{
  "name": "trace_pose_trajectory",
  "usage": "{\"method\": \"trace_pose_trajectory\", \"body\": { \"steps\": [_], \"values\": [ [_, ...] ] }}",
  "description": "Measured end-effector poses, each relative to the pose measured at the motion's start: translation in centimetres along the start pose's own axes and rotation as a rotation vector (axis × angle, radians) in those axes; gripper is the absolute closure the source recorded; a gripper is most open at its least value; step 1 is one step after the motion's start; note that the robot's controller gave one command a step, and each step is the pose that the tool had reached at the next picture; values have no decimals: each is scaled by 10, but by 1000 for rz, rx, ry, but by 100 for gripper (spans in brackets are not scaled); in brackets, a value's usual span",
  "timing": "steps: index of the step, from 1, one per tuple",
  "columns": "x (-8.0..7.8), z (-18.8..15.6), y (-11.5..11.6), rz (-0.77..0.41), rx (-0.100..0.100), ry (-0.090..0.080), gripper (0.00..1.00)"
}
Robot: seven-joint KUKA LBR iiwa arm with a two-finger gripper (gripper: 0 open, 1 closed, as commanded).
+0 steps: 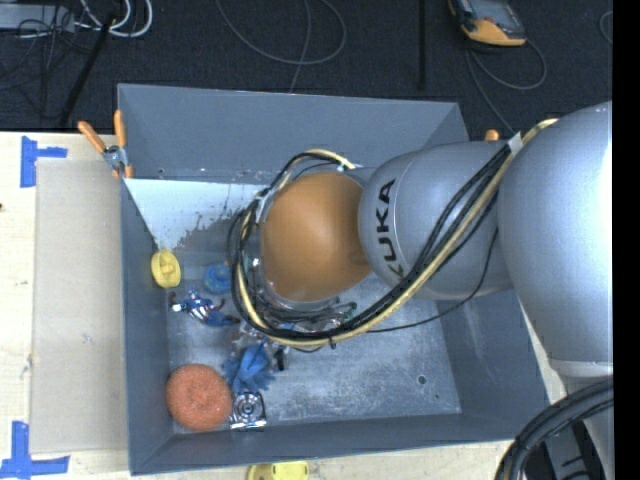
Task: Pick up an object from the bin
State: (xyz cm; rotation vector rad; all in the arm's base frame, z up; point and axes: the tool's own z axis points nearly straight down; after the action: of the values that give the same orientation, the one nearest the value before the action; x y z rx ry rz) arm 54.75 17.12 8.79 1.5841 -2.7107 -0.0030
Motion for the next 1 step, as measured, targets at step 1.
{"method": "trace_pose_trajectory", "body": {
  "steps": [1],
  "values": [
    [0, 0, 0, 1, 0, 0, 100]
  ]
}}
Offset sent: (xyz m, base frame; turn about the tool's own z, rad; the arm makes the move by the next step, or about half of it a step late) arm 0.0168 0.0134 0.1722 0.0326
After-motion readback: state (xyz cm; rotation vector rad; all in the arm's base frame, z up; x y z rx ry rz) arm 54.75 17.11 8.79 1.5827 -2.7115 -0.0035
